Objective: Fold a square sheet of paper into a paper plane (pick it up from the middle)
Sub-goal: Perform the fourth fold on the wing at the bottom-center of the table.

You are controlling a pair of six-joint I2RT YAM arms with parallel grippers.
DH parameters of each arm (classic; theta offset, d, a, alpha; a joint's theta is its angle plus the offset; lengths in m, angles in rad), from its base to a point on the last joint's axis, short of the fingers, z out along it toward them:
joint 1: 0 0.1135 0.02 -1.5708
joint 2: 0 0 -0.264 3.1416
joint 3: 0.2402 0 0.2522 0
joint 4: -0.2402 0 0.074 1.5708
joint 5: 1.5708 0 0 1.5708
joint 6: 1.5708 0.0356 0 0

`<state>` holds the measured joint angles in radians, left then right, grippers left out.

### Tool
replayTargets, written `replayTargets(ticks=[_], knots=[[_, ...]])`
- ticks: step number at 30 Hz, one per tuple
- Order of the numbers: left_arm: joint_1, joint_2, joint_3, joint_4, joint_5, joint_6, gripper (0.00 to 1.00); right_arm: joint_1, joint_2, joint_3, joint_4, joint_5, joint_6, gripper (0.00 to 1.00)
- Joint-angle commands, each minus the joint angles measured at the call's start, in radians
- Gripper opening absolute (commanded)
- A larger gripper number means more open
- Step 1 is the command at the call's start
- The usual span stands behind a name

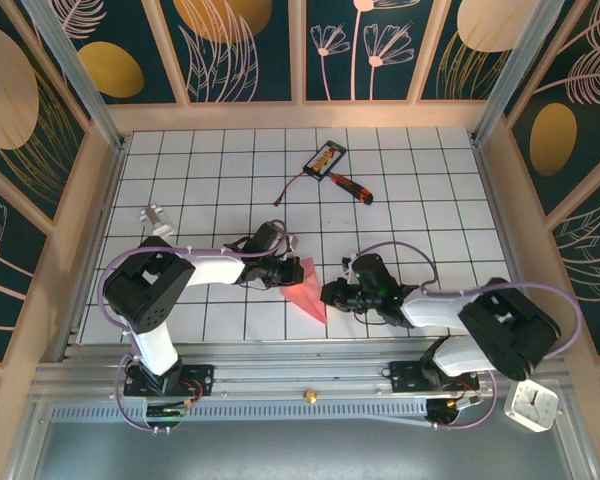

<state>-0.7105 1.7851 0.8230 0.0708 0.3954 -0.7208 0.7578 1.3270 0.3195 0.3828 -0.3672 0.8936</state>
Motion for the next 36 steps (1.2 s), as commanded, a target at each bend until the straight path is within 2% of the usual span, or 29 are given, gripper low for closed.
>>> replayTargets(ticks=[1, 6, 10, 17, 36], knots=[[0.010, 0.052, -0.014, -0.108, -0.082, 0.028, 0.00, -0.006, -0.086, 0.042, -0.135, 0.056, -0.069, 0.15], [0.010, 0.049, -0.012, -0.106, -0.079, 0.030, 0.00, 0.037, -0.079, 0.108, -0.158, 0.055, -0.125, 0.14], [0.011, 0.047, -0.016, -0.104, -0.079, 0.030, 0.00, 0.078, 0.021, 0.171, -0.147, 0.055, -0.152, 0.12], [0.010, 0.046, -0.016, -0.102, -0.078, 0.033, 0.00, 0.081, 0.159, 0.184, -0.126, 0.028, -0.163, 0.07], [0.010, 0.043, -0.019, -0.108, -0.087, 0.043, 0.00, 0.123, 0.091, 0.073, -0.197, 0.028, -0.147, 0.03]])
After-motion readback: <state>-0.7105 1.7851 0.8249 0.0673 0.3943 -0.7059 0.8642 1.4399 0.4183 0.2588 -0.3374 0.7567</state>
